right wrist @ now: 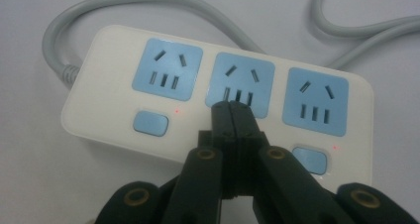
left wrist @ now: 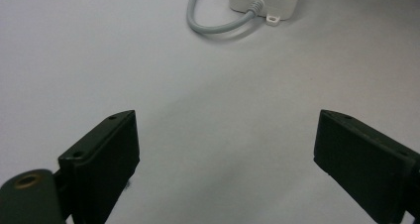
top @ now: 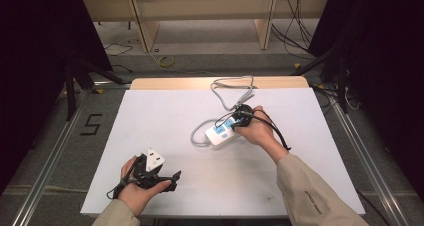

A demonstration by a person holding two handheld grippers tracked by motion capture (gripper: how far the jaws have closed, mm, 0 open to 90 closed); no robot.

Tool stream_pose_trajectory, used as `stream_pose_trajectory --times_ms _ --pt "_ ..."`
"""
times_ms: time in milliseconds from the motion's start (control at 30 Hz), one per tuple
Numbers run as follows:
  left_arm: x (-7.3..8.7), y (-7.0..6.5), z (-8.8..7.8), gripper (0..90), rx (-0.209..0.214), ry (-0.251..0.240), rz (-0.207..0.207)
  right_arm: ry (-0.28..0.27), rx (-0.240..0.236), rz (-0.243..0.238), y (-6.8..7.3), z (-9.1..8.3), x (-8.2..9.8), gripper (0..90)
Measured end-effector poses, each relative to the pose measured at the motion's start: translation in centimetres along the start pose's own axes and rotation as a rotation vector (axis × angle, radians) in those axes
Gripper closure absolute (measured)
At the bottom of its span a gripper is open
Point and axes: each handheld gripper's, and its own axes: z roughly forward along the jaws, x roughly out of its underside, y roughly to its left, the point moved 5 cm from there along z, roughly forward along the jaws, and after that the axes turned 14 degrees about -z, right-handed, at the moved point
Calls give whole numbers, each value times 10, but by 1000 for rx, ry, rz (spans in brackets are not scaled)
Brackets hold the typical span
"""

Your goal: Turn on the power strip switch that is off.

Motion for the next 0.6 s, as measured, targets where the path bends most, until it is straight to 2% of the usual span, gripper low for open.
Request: stream_pose_trajectory --times_ms 600 --pt "0 -1 0 98 1 -1 2 28 1 3 0 1 -3 900"
